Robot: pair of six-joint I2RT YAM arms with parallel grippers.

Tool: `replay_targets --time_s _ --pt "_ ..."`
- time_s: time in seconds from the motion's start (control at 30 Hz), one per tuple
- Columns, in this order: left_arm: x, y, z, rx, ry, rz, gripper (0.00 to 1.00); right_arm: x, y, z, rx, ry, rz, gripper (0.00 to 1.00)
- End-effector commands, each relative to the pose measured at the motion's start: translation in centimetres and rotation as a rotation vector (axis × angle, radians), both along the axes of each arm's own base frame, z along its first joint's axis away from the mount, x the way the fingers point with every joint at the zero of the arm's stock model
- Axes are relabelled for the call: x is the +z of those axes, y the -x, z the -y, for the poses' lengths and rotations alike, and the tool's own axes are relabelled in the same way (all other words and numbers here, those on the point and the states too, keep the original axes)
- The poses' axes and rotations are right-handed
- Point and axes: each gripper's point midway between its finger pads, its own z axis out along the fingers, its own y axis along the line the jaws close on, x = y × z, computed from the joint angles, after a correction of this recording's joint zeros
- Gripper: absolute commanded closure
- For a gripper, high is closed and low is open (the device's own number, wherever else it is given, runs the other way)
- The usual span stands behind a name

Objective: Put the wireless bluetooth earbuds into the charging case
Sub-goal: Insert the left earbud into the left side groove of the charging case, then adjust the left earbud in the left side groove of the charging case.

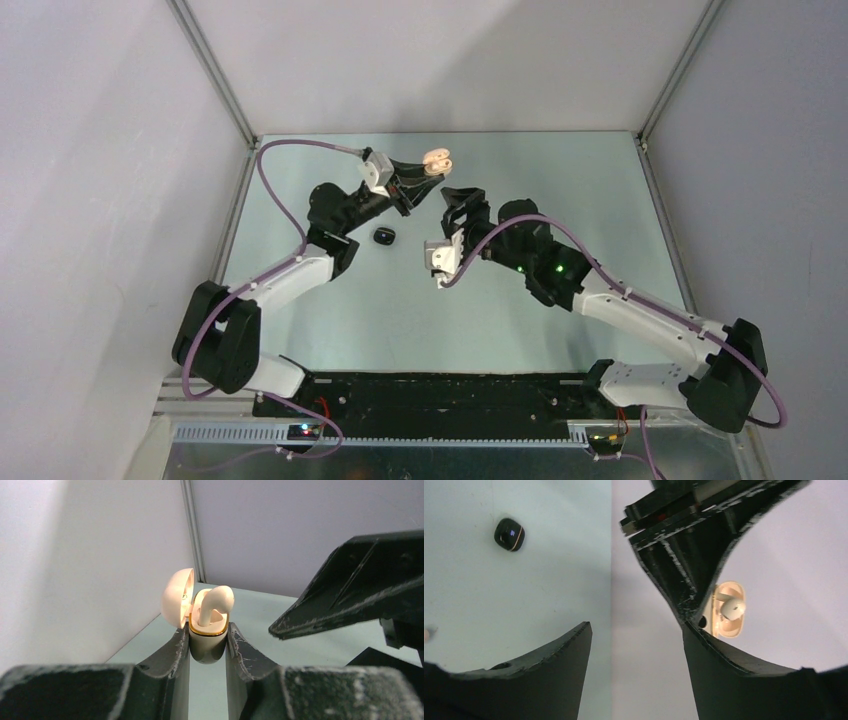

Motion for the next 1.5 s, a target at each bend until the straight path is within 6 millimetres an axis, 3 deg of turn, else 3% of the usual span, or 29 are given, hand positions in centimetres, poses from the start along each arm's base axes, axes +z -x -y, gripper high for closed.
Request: replay_targets --time_s 0.0,0.13,0.5,0.8,1.07,1.33,1.37,1.4,1.47 --pt "2.6 0.8 -0.2 -0.018 0.022 0.067 1.00 6.6 1.4 0.2 0.031 -0.193 -0.012 0.29" --pt "2.1 0.9 -0.1 -0.026 0.008 0.066 1.00 6.4 1.9 0.0 0.048 -0.199 -0.093 0.31" --pt "1.5 1.8 0.0 -0.052 -0.019 0.084 1.00 5.1 1.2 -0.3 0.031 -0.177 -0.126 0.49" --pt "1.0 2.2 0.1 -0.066 -0.030 0.087 1.00 5.3 -0.3 -0.3 -0.018 -0.191 -0.094 0.46" --pt "0.8 2.5 0.4 -0.079 -0.033 0.084 1.00 7.1 -0.8 -0.1 -0.024 -0.252 -0.065 0.46" --pt "0.9 2.8 0.6 -0.092 -0.034 0.089 1.00 6.3 -1.5 0.0 -0.051 -0.237 -0.103 0.47" --pt "4.3 4.8 -0.4 -0.090 0.004 0.169 1.00 6.2 -1.6 0.0 -0.053 -0.236 -0.105 0.47" --pt "1.8 3.4 0.4 -0.094 -0.025 0.109 1.00 6.0 -1.6 0.0 -0.057 -0.231 -0.109 0.47" --pt "1.0 3.0 0.6 -0.094 -0.033 0.092 1.00 5.8 -1.8 0.0 -0.062 -0.228 -0.112 0.47"
